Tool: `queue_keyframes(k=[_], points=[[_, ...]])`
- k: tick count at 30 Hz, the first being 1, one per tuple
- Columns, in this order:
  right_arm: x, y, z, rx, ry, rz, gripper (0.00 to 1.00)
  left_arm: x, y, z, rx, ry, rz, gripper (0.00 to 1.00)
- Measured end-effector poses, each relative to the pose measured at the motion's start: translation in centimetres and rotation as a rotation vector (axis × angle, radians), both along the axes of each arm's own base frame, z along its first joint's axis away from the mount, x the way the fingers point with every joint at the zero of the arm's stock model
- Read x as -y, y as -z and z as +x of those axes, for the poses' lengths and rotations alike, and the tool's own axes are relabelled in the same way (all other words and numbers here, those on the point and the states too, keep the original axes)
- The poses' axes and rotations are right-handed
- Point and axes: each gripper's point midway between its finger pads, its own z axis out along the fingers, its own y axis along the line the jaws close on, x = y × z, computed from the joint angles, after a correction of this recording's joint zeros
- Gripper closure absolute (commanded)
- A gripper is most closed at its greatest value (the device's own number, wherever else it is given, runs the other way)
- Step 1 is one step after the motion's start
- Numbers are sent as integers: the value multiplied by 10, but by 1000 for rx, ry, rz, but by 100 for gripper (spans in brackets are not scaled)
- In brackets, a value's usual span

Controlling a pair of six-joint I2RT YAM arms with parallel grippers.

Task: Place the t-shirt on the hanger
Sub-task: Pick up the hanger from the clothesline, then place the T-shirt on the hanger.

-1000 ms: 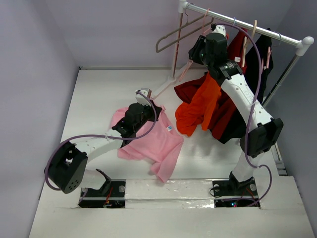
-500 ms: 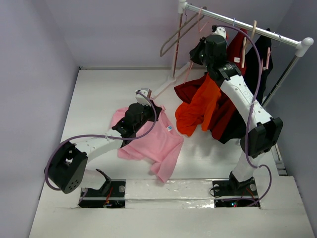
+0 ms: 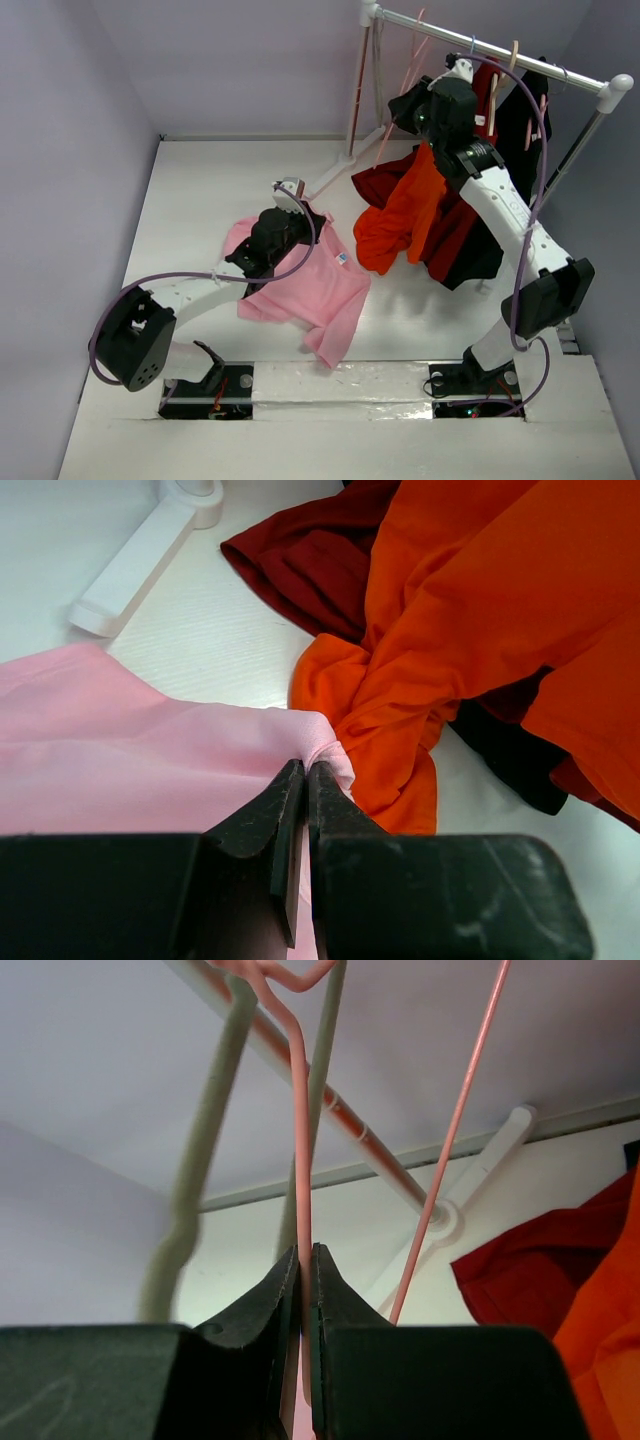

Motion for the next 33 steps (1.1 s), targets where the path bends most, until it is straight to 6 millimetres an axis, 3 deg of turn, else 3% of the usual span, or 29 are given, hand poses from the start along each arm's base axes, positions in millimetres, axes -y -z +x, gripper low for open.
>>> queue_keyframes(k=[6, 13, 18, 25, 29, 33], points=[[-1, 1, -15, 12, -30, 44, 100, -1, -3, 0, 7, -5, -4, 100], [-4, 33, -32, -49, -69, 54, 100, -1, -3, 1, 8, -9, -4, 100], [-2, 44, -50, -65, -88, 64, 100, -2, -3, 1, 9, -12, -4, 100], [-18, 61, -100, -80, -178, 82, 100, -3, -3, 3, 12, -24, -1, 100], [-38, 90, -141, -129, -274, 81, 100, -4, -3, 3, 12, -27, -1, 100], [-45, 123, -186, -197, -368, 80, 100, -4, -3, 3, 12, -28, 0, 100]])
